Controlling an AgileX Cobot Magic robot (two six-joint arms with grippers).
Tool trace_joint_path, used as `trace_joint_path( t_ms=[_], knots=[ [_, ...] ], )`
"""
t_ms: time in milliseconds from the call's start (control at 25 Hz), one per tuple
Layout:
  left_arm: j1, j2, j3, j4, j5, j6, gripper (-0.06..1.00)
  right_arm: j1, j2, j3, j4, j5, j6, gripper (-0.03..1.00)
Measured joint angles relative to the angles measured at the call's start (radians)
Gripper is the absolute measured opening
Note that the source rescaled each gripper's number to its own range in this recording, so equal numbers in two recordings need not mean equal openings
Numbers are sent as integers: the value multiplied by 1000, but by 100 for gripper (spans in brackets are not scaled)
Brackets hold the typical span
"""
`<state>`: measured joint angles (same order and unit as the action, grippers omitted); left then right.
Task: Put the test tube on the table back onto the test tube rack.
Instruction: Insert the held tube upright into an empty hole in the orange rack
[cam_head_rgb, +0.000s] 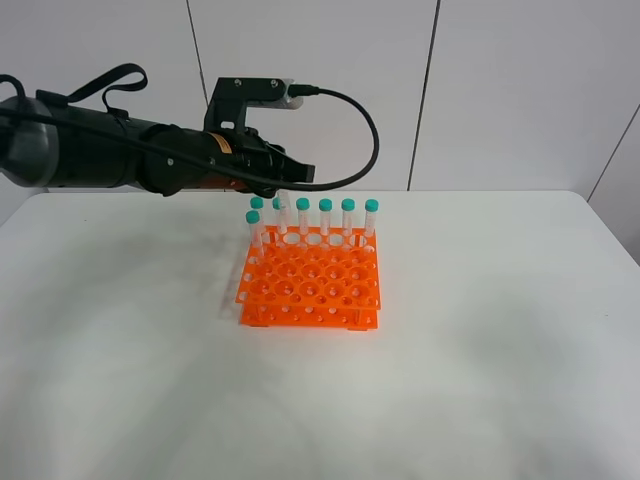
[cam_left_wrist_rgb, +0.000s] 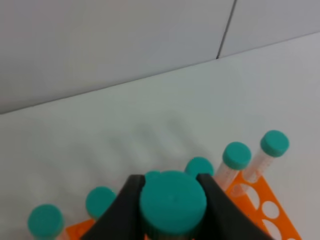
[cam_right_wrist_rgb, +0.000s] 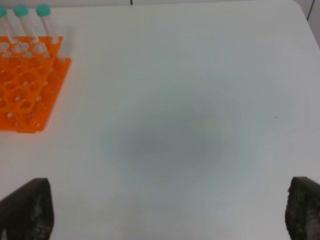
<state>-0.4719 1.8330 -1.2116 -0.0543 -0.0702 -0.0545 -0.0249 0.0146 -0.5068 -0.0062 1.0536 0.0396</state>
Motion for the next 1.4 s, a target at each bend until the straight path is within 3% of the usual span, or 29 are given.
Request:
trace_joint_path(
  t_ms=[360,1400],
  knots=[
    [22,29,0,37,-23,-35,0,0,0,0,6,0,0,100],
    [30,119,0,38,-109,-14,0,0,0,0,12,-1,0,100]
  ],
)
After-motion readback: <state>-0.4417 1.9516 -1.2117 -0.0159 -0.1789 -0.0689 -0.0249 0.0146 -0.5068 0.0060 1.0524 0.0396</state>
